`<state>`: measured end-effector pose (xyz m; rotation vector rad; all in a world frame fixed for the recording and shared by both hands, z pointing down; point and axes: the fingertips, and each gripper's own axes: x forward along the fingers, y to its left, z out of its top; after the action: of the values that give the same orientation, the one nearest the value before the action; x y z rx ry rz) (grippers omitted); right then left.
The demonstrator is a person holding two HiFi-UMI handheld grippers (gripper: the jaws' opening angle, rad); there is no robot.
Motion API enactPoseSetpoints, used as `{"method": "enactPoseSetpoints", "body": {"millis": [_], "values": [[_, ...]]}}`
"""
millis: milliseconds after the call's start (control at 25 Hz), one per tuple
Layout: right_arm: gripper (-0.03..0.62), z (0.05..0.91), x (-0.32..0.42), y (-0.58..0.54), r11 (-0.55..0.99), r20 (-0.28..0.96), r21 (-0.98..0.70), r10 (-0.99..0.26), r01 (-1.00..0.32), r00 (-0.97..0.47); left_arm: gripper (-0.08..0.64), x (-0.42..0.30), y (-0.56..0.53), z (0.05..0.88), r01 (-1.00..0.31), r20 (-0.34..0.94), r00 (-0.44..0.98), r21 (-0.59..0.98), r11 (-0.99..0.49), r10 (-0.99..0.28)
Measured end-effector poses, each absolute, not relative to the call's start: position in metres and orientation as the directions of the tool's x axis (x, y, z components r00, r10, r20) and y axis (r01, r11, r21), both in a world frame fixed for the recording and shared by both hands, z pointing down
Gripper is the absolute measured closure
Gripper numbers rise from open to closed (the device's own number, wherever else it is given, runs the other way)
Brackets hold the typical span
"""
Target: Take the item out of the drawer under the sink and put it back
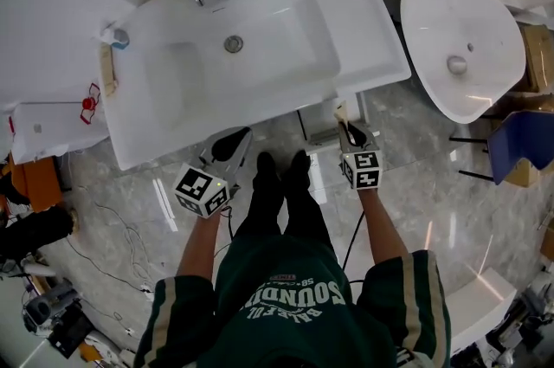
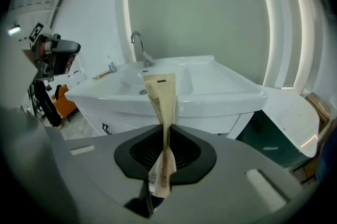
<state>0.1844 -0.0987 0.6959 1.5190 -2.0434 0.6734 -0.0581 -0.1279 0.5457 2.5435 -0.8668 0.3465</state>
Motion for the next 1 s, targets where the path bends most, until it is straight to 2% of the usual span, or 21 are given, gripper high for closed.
{"method": "enactPoseSetpoints", "body": {"millis": [520, 1000], "values": [[0.557, 0.814, 0.181, -0.109, 0.496, 0.826, 0.045, -0.506, -0.867, -0.246, 0.509, -0.055, -0.135, 0.563, -0.648, 0.374, 0.758, 0.344, -0.68, -0.534], [0.557, 0.885, 0.173, -0.125, 0.602, 0.907, 0.085, -0.376, -0.794, -0.188, 0.509, -0.063, -0.146, 0.569, -0.673, 0.385, 0.737, 0.341, -0.657, -0.555]]}}
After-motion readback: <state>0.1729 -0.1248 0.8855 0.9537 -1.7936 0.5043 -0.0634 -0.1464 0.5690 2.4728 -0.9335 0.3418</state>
